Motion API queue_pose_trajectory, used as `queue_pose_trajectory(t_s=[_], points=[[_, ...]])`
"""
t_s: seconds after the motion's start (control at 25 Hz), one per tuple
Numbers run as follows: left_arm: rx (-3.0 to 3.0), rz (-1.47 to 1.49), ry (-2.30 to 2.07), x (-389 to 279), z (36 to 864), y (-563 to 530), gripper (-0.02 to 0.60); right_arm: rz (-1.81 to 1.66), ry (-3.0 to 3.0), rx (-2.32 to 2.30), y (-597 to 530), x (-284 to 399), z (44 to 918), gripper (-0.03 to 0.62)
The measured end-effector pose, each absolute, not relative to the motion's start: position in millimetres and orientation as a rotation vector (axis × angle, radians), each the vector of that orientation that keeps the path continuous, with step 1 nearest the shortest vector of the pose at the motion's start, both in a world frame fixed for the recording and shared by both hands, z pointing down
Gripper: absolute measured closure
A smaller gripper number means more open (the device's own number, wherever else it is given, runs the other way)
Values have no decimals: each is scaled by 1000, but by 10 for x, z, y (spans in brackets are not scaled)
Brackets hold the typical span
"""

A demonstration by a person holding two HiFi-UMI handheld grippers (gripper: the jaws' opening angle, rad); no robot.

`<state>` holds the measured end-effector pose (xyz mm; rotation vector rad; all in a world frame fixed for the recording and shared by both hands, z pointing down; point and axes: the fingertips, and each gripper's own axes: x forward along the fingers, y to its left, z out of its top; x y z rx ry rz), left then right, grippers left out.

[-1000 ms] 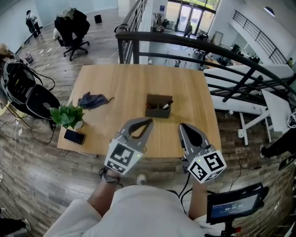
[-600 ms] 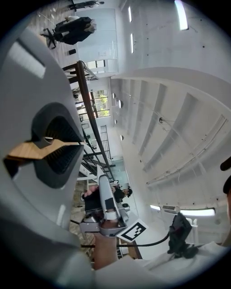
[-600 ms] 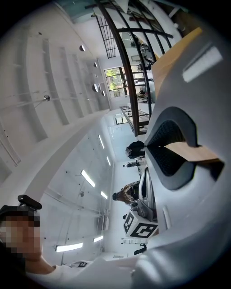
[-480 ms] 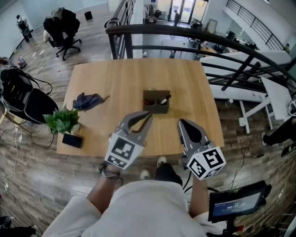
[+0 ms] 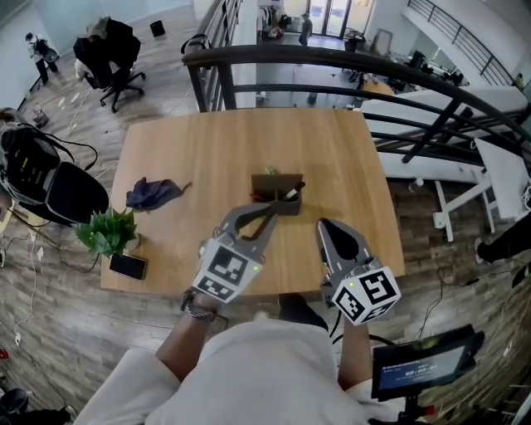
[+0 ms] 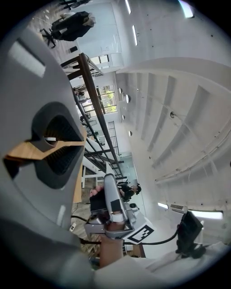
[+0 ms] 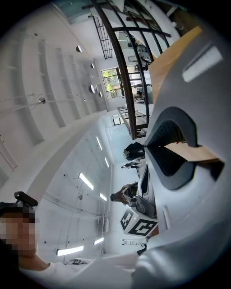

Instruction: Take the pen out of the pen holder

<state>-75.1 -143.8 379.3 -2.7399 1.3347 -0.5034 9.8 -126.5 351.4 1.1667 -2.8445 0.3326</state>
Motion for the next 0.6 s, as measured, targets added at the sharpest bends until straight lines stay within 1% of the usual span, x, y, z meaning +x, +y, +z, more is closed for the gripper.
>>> queue_pose_trajectory(t_s=[0.6], points=[[-2767,-670,1319,-635,4284,-1912,552,409,-2795,1175,-1698,187,3840,591]])
